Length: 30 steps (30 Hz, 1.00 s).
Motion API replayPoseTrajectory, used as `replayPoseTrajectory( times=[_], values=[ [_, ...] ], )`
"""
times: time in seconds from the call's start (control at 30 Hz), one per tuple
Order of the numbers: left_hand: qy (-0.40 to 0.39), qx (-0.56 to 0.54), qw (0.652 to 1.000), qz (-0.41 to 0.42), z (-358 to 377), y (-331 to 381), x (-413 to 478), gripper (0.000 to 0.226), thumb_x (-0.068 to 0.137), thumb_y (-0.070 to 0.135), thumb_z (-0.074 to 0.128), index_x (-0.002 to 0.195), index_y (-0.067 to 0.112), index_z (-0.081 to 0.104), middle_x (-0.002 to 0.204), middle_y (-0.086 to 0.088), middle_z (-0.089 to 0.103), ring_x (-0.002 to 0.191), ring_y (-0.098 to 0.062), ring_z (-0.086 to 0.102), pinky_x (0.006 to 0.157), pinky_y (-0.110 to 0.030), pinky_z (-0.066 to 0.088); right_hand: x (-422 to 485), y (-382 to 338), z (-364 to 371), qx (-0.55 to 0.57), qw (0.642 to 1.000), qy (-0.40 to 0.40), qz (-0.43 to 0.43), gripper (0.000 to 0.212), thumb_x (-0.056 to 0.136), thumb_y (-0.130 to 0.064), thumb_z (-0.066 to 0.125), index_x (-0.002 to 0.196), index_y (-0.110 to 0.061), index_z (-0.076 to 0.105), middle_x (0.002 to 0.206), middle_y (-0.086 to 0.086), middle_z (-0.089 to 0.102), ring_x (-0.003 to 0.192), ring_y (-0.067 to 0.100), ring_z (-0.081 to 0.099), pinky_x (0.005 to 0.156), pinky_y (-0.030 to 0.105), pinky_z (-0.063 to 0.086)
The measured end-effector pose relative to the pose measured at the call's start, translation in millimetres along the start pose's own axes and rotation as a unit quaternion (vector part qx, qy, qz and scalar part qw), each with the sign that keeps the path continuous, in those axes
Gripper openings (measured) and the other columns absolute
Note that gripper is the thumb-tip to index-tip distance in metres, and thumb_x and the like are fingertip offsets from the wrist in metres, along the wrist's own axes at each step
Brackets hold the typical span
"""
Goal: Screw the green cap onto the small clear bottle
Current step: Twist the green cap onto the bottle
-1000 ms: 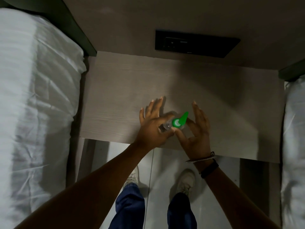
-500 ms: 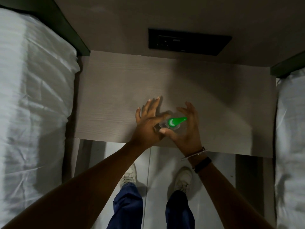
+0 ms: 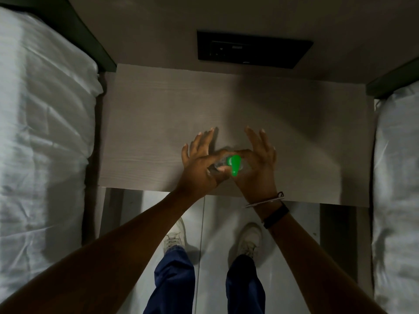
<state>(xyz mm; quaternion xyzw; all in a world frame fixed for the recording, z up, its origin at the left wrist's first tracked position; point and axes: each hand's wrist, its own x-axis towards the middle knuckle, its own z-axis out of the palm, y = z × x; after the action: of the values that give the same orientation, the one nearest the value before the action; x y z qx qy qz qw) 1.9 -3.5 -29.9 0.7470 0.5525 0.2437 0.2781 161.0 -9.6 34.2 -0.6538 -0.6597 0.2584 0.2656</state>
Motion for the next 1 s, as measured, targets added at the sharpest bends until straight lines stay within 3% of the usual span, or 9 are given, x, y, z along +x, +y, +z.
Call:
replayPoseTrajectory(
  times=[0.13,0.3,0.4,0.5,0.63,0.7,0.83,0.93,1.0],
  values=[
    [0.004,0.009,1.0,-0.008,-2,3,-1,0.043,0.08,0.057,0.058,0.111,0.03,0.069,0.158,-0.01,0.027,0.146,-0.035,0.016,0.111,-0.061,0.007,3,-2,4,-0.04,0.998,-0.039,0.019,0.062,0.058,-0.048,0.085,0.109,-0.021,0.063,0.155,0.017,0.028,0.145,0.037,0.017,0.11,0.066,0.012],
    [-0.018,-0.016,1.0,-0.016,-3,5,-4,0.043,0.078,0.058,0.063,0.11,0.03,0.068,0.161,-0.005,0.021,0.148,-0.031,0.011,0.112,-0.059,0.002,-4,6,-5,-0.023,0.999,-0.045,-0.007,0.038,0.069,-0.047,0.071,0.101,-0.026,0.069,0.152,0.01,0.039,0.143,0.037,0.023,0.105,0.073,0.022],
    [-0.001,-0.011,1.0,-0.02,-2,8,-4,0.044,0.078,0.058,0.061,0.105,0.024,0.07,0.158,-0.01,0.026,0.145,-0.036,0.017,0.109,-0.062,0.006,0,4,0,-0.062,0.998,-0.023,-0.001,0.053,0.057,-0.051,0.085,0.096,-0.022,0.066,0.148,0.014,0.044,0.14,0.038,0.03,0.103,0.068,0.031],
    [0.0,-0.022,1.0,-0.02,-3,5,-3,0.034,0.076,0.054,0.061,0.1,0.03,0.065,0.158,-0.011,0.026,0.145,-0.037,0.016,0.109,-0.065,0.008,-4,2,1,-0.05,0.997,-0.055,0.012,0.069,0.064,-0.064,0.072,0.121,-0.027,0.057,0.159,0.014,0.021,0.145,0.036,0.015,0.11,0.067,0.016],
    [-0.008,-0.019,1.0,-0.007,1,1,-2,0.04,0.08,0.054,0.065,0.115,0.035,0.061,0.161,-0.004,0.02,0.148,-0.028,0.01,0.111,-0.059,0.005,-3,3,-3,-0.038,0.999,-0.024,-0.016,0.037,0.07,-0.05,0.07,0.097,-0.023,0.07,0.148,0.009,0.045,0.14,0.032,0.028,0.104,0.065,0.028],
    [-0.004,-0.01,1.0,-0.012,2,1,-3,0.044,0.081,0.055,0.063,0.121,0.035,0.062,0.161,-0.004,0.02,0.148,-0.028,0.009,0.111,-0.059,0.005,2,2,-2,-0.045,0.999,0.0,-0.005,0.045,0.06,-0.052,0.081,0.086,-0.017,0.068,0.14,0.009,0.053,0.136,0.031,0.036,0.104,0.054,0.033],
    [-0.006,-0.007,1.0,-0.019,0,5,-4,0.049,0.08,0.058,0.058,0.126,0.039,0.057,0.161,-0.006,0.02,0.147,-0.032,0.011,0.11,-0.061,0.005,2,7,-3,-0.011,0.998,-0.067,-0.014,0.064,0.062,-0.053,0.078,0.115,-0.02,0.062,0.153,0.014,0.035,0.139,0.036,0.03,0.109,0.052,0.027],
    [-0.02,-0.026,0.999,-0.028,-2,9,-3,0.05,0.078,0.061,0.06,0.124,0.042,0.055,0.161,-0.002,0.018,0.148,-0.031,0.009,0.11,-0.058,0.002,-2,12,-5,0.007,0.998,-0.037,-0.045,0.047,0.067,-0.034,0.08,0.11,-0.02,0.065,0.142,0.012,0.051,0.135,0.034,0.037,0.104,0.059,0.033],
    [-0.013,-0.031,0.999,-0.033,-2,11,-3,0.046,0.081,0.061,0.059,0.12,0.036,0.062,0.16,-0.004,0.02,0.147,-0.033,0.012,0.11,-0.059,0.004,0,6,-4,0.023,1.0,-0.001,-0.01,0.06,0.058,-0.034,0.089,0.109,-0.018,0.062,0.13,0.009,0.059,0.127,0.027,0.045,0.101,0.053,0.039]
  ],
)
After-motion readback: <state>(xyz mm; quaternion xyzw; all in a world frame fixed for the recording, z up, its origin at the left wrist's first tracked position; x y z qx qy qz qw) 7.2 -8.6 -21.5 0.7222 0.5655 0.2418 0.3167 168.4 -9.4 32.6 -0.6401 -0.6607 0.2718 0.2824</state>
